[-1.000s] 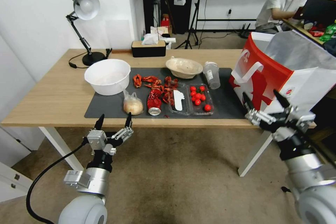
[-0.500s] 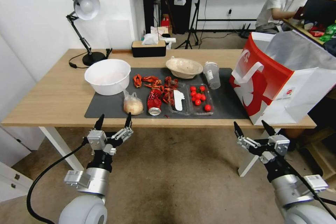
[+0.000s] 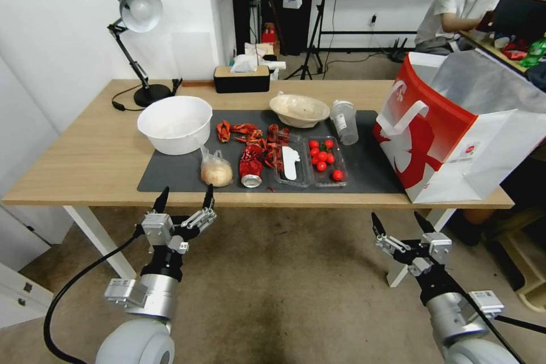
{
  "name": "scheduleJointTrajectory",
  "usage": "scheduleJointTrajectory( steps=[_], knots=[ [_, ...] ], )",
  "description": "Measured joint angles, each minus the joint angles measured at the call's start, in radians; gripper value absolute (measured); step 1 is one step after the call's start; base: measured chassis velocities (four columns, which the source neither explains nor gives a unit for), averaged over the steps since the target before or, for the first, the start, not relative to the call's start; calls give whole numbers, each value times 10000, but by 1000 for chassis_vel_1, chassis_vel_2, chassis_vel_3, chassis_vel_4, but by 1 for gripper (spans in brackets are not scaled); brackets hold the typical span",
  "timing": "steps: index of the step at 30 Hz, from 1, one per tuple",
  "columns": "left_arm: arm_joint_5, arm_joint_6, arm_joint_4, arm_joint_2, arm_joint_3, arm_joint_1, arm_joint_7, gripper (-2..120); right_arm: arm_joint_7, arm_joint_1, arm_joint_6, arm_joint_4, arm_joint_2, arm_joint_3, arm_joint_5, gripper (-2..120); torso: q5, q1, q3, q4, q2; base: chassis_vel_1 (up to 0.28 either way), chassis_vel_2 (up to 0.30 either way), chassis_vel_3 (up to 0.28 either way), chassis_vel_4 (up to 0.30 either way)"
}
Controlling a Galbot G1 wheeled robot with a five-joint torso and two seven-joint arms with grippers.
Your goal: Pick up the trash from the table and place it into the takeout bag.
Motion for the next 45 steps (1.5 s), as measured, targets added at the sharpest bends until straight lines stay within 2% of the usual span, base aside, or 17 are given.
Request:
scheduleJointTrajectory(
  steps=[16,29,40,45],
  knots=[
    [13,-116,190,88,-24,-37,0,100,61,-2,10,-163,418,-175,-338,100,1,0,0,0,-1,0,0,0,0],
    [9,-121,292,115,-24,-111,-2,100,488,385,13,115,265,-255,-319,100,1,-1,0,0,0,0,0,0,0],
    [110,-105,321,69,35,-159,-1,100,1529,2057,14,313,-538,-566,260,100,2,0,0,-1,0,0,0,0,0],
    [207,-104,277,23,40,-85,3,100,2391,3354,1,-46,-1409,-925,1298,100,1,0,1,0,-1,0,0,0,0]
  ],
)
